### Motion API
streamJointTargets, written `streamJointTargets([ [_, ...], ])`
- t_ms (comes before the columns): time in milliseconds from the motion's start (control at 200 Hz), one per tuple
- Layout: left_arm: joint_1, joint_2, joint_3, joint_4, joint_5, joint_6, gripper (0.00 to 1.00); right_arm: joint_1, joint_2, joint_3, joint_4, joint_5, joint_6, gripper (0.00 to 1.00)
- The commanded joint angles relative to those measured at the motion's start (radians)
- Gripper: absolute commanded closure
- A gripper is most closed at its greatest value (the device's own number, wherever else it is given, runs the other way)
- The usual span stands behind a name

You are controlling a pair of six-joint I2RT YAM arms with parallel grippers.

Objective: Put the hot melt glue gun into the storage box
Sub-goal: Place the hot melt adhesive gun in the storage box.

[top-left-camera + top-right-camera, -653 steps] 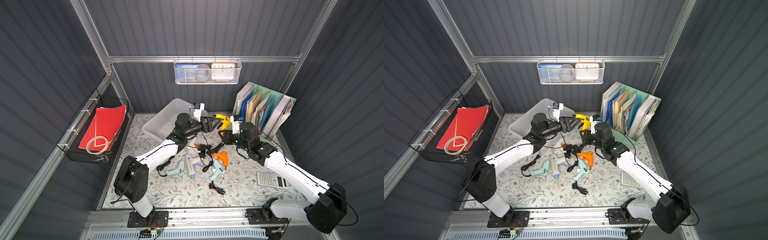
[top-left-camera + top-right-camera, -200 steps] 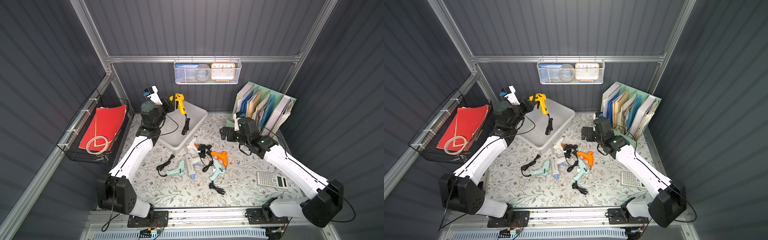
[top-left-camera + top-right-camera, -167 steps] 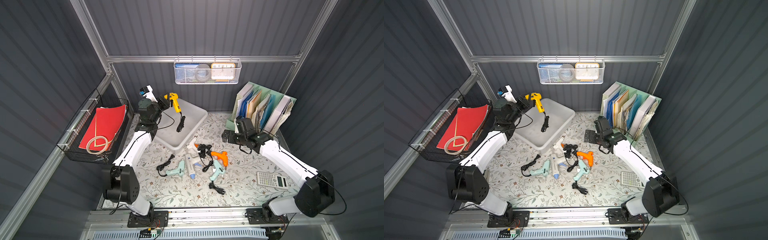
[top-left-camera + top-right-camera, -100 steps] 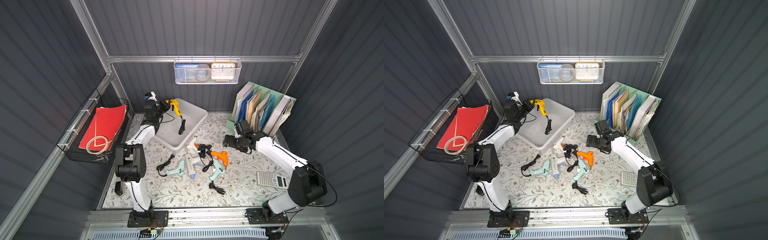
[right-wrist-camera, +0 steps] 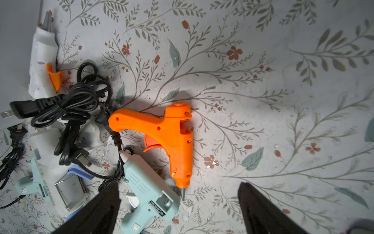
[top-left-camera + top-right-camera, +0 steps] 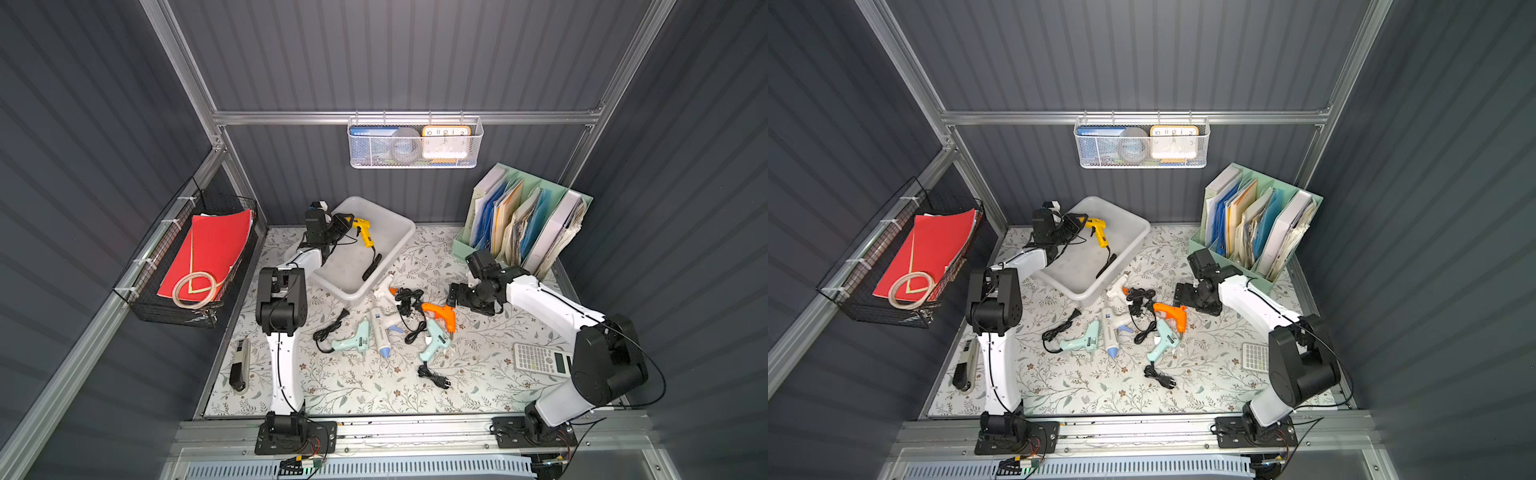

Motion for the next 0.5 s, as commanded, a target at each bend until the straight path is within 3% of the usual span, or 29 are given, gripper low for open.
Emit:
streamJointTargets([
  [0, 0.000, 0.024, 0.052, -0.032, 0.035, -0.011, 1.00, -0.001, 0.036, -0.014, -0.051, -0.018, -0.034, 0.09],
  [160, 0.000, 0.070, 0.073, -0.082, 0.037, 0.018, 0.88, -0.001, 0.085, -0.014, -0.051, -0.032, -0.053, 0.17],
  [495, 0.000, 0.080, 0.093, -0.187, -0.028, 0.072, 0.45, 0.004, 0.186, -0.002, -0.034, -0.057, -0.096, 0.27],
])
